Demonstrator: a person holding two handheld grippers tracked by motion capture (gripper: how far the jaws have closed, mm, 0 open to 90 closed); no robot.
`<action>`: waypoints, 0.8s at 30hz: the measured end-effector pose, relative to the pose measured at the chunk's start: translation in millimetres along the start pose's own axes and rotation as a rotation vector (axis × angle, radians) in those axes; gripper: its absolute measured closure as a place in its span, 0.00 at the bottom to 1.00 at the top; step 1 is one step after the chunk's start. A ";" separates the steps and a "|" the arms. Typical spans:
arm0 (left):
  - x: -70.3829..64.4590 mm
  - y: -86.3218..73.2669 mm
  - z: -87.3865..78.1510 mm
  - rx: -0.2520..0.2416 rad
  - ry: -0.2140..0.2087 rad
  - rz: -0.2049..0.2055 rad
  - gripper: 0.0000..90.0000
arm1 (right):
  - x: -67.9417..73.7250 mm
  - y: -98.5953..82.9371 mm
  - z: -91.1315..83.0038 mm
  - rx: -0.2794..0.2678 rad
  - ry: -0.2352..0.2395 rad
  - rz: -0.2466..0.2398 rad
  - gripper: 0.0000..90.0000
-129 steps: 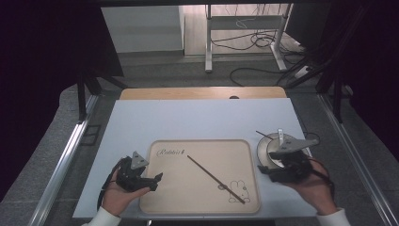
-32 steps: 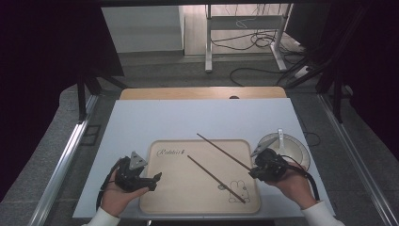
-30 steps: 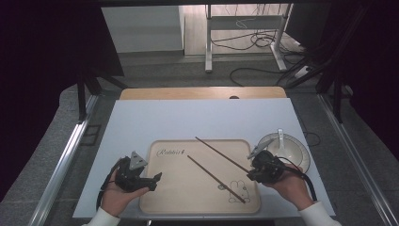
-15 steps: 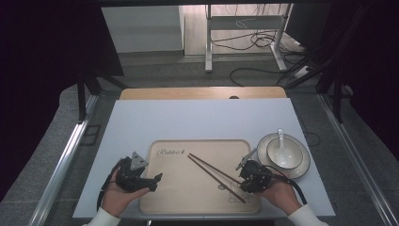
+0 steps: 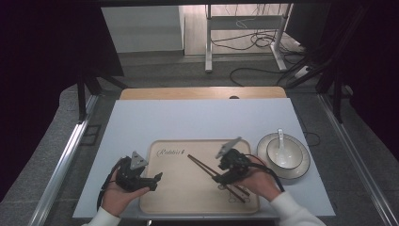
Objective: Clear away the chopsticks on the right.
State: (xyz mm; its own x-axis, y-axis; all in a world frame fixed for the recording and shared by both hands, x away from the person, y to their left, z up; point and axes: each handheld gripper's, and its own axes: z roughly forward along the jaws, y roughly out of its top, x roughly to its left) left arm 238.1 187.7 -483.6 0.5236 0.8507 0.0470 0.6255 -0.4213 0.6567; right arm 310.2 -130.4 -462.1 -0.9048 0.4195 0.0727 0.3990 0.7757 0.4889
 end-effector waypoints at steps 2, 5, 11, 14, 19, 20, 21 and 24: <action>0.0 -0.2 -0.3 -0.001 -0.001 -0.001 0.16 | 0.7 19.1 16.4 -0.002 -0.004 -0.014 0.55; 1.2 -1.3 -1.2 -0.004 -0.003 -0.005 0.16 | -2.6 46.3 43.6 -0.007 0.049 0.013 0.71; 2.8 -2.8 -3.5 -0.009 -0.003 -0.009 0.16 | -15.4 71.9 79.0 0.052 0.054 0.047 0.99; 2.9 -3.3 -4.7 -0.011 -0.003 -0.008 0.16 | -24.5 73.2 86.7 0.073 0.067 0.086 0.99; 4.1 -3.4 -3.8 -0.010 -0.002 -0.009 0.16 | -35.3 67.1 85.3 0.085 0.024 0.106 0.99; 4.0 -3.3 -3.9 -0.010 -0.002 -0.008 0.16 | -37.7 65.4 83.7 0.084 0.011 0.117 0.99; 3.8 -3.2 -4.3 -0.011 -0.001 -0.008 0.16 | -40.6 63.5 81.6 0.084 -0.007 0.120 0.99; 3.1 -2.7 -4.8 -0.010 -0.001 -0.007 0.16 | -51.7 55.3 74.6 0.075 -0.038 0.168 0.99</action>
State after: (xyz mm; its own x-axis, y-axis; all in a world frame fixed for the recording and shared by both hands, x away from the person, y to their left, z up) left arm 235.2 192.9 -481.7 0.5199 0.8532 0.0422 0.6231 -0.4125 0.6645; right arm 390.1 -74.0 -503.7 -0.8190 0.5622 0.1143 0.5550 0.7259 0.4064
